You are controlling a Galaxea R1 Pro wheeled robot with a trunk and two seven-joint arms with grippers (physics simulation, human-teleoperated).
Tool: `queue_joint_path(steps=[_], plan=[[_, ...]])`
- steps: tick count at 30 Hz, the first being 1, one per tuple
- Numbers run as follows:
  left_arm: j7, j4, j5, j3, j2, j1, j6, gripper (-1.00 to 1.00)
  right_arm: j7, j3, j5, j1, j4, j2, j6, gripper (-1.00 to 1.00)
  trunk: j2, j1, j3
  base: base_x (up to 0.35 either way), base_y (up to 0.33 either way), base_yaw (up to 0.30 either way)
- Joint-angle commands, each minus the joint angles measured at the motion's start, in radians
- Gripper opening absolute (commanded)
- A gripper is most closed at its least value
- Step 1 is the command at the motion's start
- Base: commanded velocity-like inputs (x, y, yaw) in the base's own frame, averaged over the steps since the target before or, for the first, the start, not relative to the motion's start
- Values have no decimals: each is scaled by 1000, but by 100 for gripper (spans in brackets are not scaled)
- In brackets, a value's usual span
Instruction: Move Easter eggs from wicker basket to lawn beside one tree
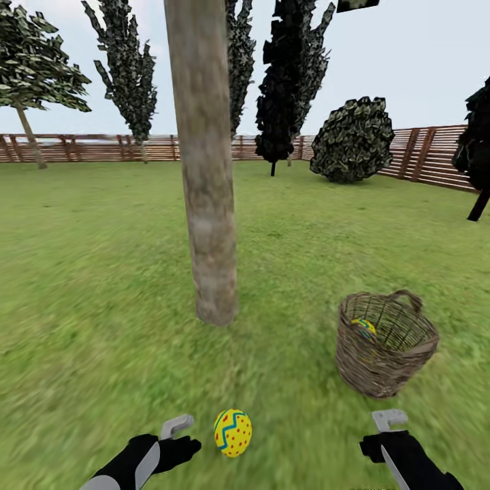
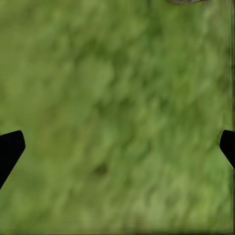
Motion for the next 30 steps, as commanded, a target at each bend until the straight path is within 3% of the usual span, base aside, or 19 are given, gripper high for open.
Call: queue_joint_path(steps=[1, 12, 30], plan=[[0, -2, 9, 4, 0, 0, 8, 100, -3, 4, 3, -1, -1, -1, 6, 100, 0, -1, 3, 0, 0, -300], [1, -2, 7, 3, -1, 0, -20, 100, -3, 4, 3, -1, -1, -1, 6, 100, 2, -6, 46, 0, 0, -271], [3, -1, 6, 3, -16, 0, -20, 100, -3, 4, 2, -1, -1, 7, 4, 100, 7, -14, 115, 0, -267, -9]])
